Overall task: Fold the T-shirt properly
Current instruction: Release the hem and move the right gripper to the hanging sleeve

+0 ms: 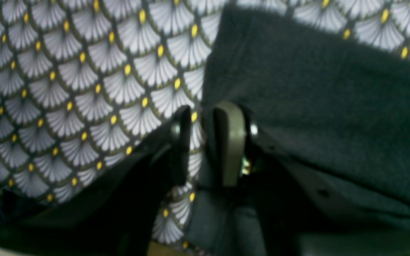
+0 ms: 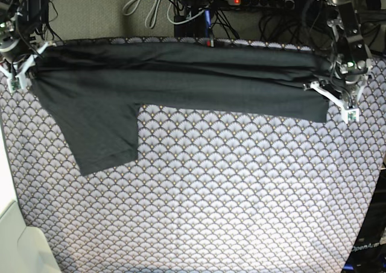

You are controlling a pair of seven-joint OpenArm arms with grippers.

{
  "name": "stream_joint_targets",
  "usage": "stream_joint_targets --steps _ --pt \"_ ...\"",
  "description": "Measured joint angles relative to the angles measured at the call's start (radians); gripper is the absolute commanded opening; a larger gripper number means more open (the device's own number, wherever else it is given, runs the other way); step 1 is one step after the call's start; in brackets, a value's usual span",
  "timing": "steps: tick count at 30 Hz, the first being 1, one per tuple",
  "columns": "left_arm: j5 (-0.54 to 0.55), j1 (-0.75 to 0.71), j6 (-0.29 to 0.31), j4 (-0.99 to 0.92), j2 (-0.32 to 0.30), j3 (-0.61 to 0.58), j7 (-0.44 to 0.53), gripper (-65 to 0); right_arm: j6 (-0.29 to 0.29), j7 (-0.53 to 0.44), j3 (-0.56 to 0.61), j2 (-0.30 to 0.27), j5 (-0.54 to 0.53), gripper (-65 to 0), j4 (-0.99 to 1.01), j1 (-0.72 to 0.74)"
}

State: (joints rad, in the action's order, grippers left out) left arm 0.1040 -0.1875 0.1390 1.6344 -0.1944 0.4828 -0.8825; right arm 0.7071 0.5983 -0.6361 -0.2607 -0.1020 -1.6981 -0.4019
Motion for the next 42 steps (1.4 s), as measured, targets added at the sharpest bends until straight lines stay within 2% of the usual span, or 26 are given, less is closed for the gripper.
stream_joint_targets --steps 10,12,16,18,20,22,25,27,38,42 --pt "0.0 0.002 0.0 0.004 -0.002 0.0 -0.001 -49.8 0.0 0.004 0.004 0.003 0.001 -65.0 0.005 0.0" --pt "0.0 0.002 0.0 0.004 -0.002 0.0 -0.001 -49.8 0.0 0.004 0.005 0.003 0.002 -62.2 0.005 -0.001" --pt "0.0 0.002 0.0 0.004 -0.002 -0.001 -0.009 -49.7 0.0 0.032 0.007 0.002 0.011 -51.0 0.005 -0.006" --pt "0.001 0.003 0.0 0.004 -0.002 -0.001 -0.061 -46.3 -0.001 0.082 0.029 -0.003 0.013 -45.6 0.005 -0.016" --pt "0.004 0.002 0.0 0.004 -0.002 0.0 -0.072 -39.0 -0.001 0.097 0.053 -0.011 0.015 -42.4 0.006 -0.026" --pt "0.057 0.002 0.0 0.005 -0.009 0.0 -0.074 -29.2 -0.001 0.091 0.058 -0.018 0.015 -42.1 0.006 -0.023" --pt "0.107 0.002 0.076 0.006 -0.026 0.0 -0.079 -16.0 -0.001 0.087 0.016 -0.019 0.007 -42.1 0.003 -0.012" --pt "0.091 0.002 0.093 0.006 -0.027 0.0 -0.079 -11.5 -0.001 0.087 -0.016 -0.019 0.007 -41.8 0.003 -0.012" --pt "0.097 0.0 0.094 0.006 -0.024 0.0 -0.079 -10.8 -0.001 0.09 -0.029 -0.031 0.012 -41.5 0.003 -0.011" --pt "0.103 0.0 0.109 0.006 -0.026 0.0 -0.079 -10.8 -0.002 0.095 -0.032 -0.061 0.015 -36.9 0.003 0.029"
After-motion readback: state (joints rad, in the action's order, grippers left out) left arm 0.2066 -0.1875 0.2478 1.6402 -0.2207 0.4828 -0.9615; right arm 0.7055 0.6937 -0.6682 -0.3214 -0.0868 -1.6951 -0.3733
